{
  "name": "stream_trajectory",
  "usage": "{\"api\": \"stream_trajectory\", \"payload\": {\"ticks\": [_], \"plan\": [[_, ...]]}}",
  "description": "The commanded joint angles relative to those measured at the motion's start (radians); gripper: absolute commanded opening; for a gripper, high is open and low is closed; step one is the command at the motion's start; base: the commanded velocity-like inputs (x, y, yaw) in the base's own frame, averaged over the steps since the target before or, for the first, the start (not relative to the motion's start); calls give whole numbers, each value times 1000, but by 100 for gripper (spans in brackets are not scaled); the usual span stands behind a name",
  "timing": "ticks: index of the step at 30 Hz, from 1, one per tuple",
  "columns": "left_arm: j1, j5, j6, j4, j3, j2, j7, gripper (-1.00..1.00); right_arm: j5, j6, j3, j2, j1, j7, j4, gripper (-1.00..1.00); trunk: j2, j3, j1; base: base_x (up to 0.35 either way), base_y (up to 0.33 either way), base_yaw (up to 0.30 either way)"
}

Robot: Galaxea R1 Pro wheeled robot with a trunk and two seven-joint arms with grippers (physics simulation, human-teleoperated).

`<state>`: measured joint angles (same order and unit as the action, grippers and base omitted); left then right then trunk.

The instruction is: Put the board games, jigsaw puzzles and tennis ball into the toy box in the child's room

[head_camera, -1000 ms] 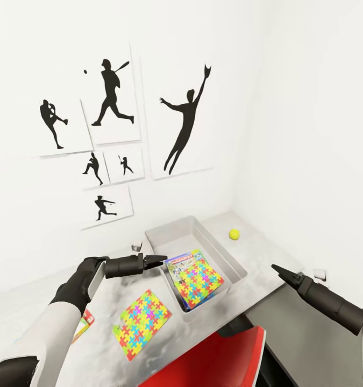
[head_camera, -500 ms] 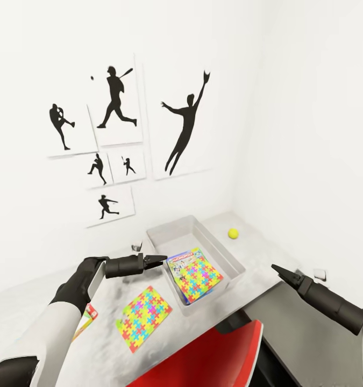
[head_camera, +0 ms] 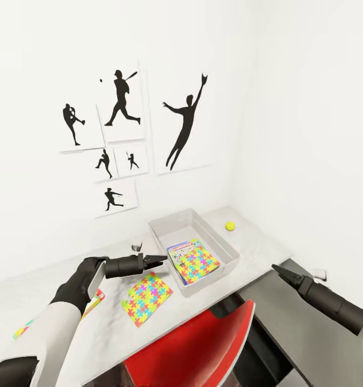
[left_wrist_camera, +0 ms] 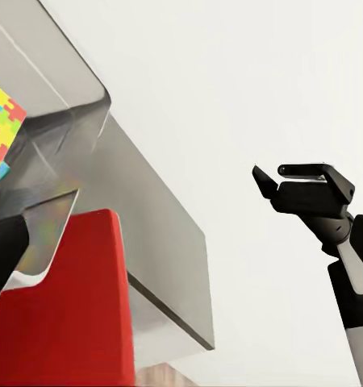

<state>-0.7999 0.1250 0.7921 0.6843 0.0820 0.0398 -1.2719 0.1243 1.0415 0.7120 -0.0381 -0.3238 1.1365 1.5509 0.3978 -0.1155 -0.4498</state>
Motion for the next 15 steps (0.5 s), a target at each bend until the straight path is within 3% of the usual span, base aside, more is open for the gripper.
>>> {"api": "stream_trajectory", "payload": {"ticks": [1,15], "plan": [[-1,2,9,0,0,0,-2,100,2,6,0,-1,-1,2,0,100,2,-2,0,-206,0,0],[-1,2,9,0,-1,0,-1,100,1,6,0,1,-1,0,0,100,2,-2,0,-130,0,0]]}}
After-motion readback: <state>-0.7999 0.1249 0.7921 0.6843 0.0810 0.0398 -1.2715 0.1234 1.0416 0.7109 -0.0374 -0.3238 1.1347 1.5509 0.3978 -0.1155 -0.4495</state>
